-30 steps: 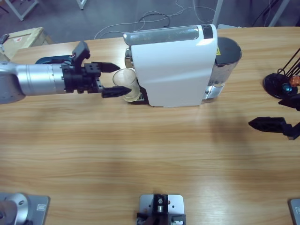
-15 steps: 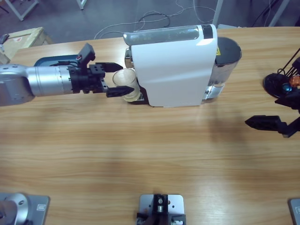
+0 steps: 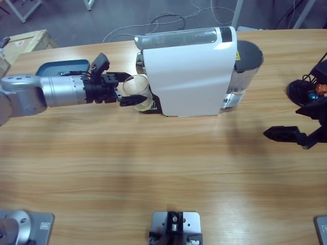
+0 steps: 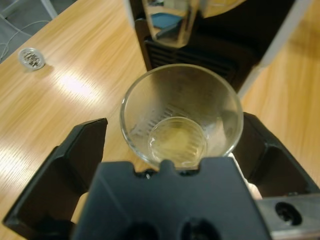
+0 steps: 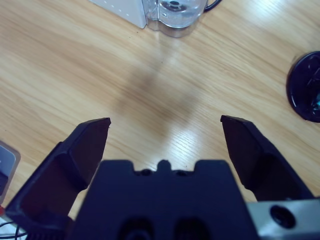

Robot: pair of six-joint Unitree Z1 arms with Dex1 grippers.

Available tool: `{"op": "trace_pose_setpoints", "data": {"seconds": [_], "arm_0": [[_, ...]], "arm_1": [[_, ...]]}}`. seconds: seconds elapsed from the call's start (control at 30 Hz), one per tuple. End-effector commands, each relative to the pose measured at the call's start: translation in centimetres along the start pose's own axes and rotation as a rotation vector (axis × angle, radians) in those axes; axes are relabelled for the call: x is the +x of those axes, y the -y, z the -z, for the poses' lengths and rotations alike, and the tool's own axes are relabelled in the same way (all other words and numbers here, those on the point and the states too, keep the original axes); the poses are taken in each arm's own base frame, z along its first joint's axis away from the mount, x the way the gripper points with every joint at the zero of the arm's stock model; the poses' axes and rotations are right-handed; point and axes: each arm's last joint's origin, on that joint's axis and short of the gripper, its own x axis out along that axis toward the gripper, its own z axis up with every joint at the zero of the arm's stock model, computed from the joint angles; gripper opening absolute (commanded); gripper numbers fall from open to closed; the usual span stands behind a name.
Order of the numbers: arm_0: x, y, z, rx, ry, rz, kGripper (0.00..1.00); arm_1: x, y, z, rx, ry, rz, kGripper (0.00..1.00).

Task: Pour coffee

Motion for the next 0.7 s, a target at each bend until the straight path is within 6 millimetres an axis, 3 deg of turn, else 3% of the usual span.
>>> {"op": "trace_pose_setpoints", "data": {"seconds": [0.03, 0.07, 0.2, 0.23, 0.3, 0.57, 0.7], "arm_0": [[0.8, -0.3, 1.7, -0.041, -0.053, -0.018, 0.579], [0.8, -0.3, 1.7, -0.041, -0.053, -0.018, 0.531], [1.0, -0.3, 1.5, -0.041, -0.058, -0.013, 0.514], [1.0, -0.3, 1.5, -0.041, -0.059, -0.013, 0.405], [1.1, -0.2, 1.5, -0.04, -0.059, -0.014, 0.021], [0.3, 0.0, 1.8, -0.037, -0.061, -0.027, 0.0], [-2.9, -0.8, 1.8, -0.081, -0.052, -0.197, 0.0]], "arm_1": [[1.4, -0.3, 0.6, -0.009, -0.05, -0.01, 1.0], [1.3, -0.3, 0.7, -0.009, -0.049, -0.01, 1.0], [1.3, -0.3, 0.7, -0.009, -0.048, -0.01, 1.0], [1.3, -0.3, 0.7, -0.009, -0.047, -0.01, 1.0], [1.2, -0.3, 0.7, -0.009, -0.045, -0.011, 1.0], [1.0, -0.2, 0.7, -0.009, -0.038, -0.01, 1.0], [1.0, -0.3, 0.6, -0.008, -0.035, -0.013, 1.0]]}}
